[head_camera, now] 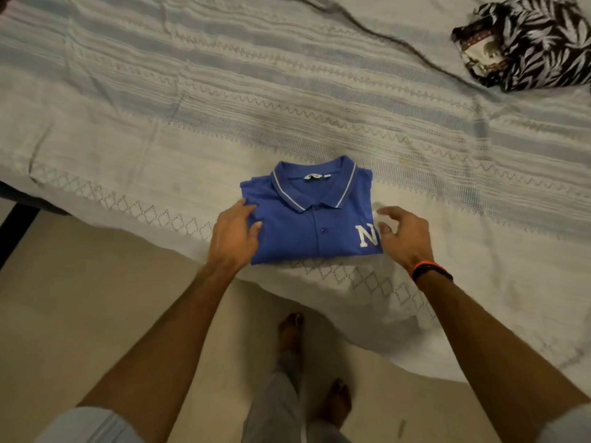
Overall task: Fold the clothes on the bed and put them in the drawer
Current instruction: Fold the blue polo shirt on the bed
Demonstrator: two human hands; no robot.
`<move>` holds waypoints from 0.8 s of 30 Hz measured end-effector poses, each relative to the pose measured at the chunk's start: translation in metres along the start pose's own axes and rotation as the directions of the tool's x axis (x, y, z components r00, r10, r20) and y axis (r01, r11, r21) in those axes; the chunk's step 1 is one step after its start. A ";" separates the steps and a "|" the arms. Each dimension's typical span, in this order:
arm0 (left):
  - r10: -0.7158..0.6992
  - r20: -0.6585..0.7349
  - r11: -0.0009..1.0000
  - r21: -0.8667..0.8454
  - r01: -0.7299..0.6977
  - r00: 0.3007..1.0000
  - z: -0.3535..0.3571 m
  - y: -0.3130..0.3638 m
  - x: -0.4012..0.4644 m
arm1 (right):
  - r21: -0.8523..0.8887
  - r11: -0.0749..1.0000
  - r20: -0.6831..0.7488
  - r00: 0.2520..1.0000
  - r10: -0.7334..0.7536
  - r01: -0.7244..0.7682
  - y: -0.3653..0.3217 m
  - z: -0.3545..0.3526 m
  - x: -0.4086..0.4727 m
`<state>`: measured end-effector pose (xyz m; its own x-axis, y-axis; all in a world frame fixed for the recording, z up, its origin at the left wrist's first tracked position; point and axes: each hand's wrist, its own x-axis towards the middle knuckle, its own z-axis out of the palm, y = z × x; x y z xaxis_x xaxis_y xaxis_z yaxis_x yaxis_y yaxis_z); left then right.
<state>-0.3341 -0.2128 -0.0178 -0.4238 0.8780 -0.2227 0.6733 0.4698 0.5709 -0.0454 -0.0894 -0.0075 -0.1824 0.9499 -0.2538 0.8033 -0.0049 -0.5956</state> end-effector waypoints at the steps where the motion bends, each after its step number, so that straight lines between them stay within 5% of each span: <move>1: 0.047 0.009 0.996 0.077 -0.048 0.999 0.008 0.001 0.004 | -0.036 0.994 0.010 0.995 -0.103 0.103 -0.007 0.007 -0.001; 3: 0.081 0.109 0.966 0.238 -0.105 0.991 0.027 0.001 0.009 | -0.156 0.959 0.151 0.965 -0.214 0.237 -0.015 0.026 0.002; 6: 0.003 0.257 0.925 0.366 -0.100 0.967 0.044 -0.003 0.008 | -0.352 0.900 0.384 0.917 -0.110 0.255 -0.015 0.050 0.007; 8: -0.021 0.248 0.965 0.260 -0.046 0.969 0.048 -0.013 0.006 | -0.276 0.944 0.367 0.928 -0.073 0.183 -0.013 0.056 0.009; 11: -0.070 0.074 0.997 -0.007 0.070 0.995 0.049 -0.012 0.006 | -0.113 0.993 0.075 0.997 -0.015 0.023 -0.010 0.054 0.013; 14: -0.319 -0.098 0.918 -0.280 0.282 0.943 0.047 0.000 0.018 | -0.002 0.993 0.009 0.993 0.118 -0.118 -0.013 0.055 0.023; 18: -0.591 0.047 0.709 -0.446 0.546 0.805 0.044 0.000 0.045 | 0.087 0.949 0.057 0.952 0.300 -0.304 -0.013 0.062 0.041; 24: -0.590 0.323 0.478 -0.599 0.643 0.740 0.036 -0.004 0.060 | 0.265 0.846 0.144 0.886 0.440 -0.463 -0.010 0.060 0.057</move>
<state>-0.3401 -0.1588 -0.0615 -0.5153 0.4018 -0.7570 -0.3133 0.7338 0.6028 -0.0979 -0.0542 -0.0612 0.1099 0.7946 -0.5971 0.6135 -0.5269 -0.5882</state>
